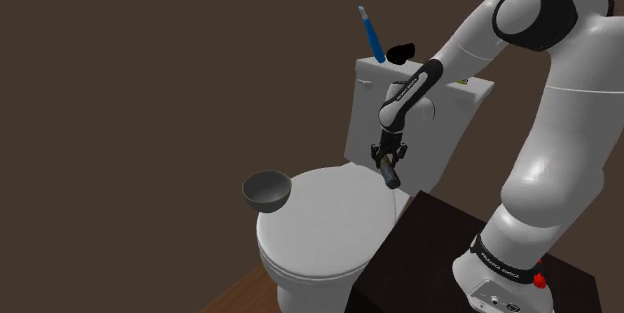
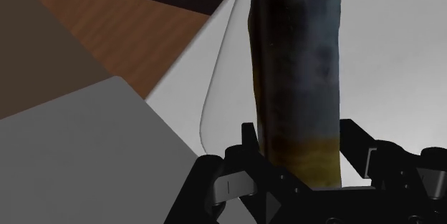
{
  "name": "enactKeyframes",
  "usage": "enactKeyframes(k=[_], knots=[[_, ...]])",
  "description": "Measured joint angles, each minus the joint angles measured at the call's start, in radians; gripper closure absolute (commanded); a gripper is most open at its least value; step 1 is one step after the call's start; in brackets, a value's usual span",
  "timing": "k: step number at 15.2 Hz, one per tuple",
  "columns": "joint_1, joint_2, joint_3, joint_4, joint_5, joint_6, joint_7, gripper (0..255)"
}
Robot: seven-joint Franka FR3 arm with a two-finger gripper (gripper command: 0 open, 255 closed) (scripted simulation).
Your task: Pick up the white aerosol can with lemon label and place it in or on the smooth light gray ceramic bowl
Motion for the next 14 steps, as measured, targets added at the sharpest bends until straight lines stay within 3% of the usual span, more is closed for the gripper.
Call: enactKeyframes(k=[9, 14], knots=[[0.009, -0.122, -0.009, 0.000, -0.029, -0.121, 0.021, 255], [0.069, -0.113, 0.041, 0.024, -0.024, -0.141, 0.122, 255]])
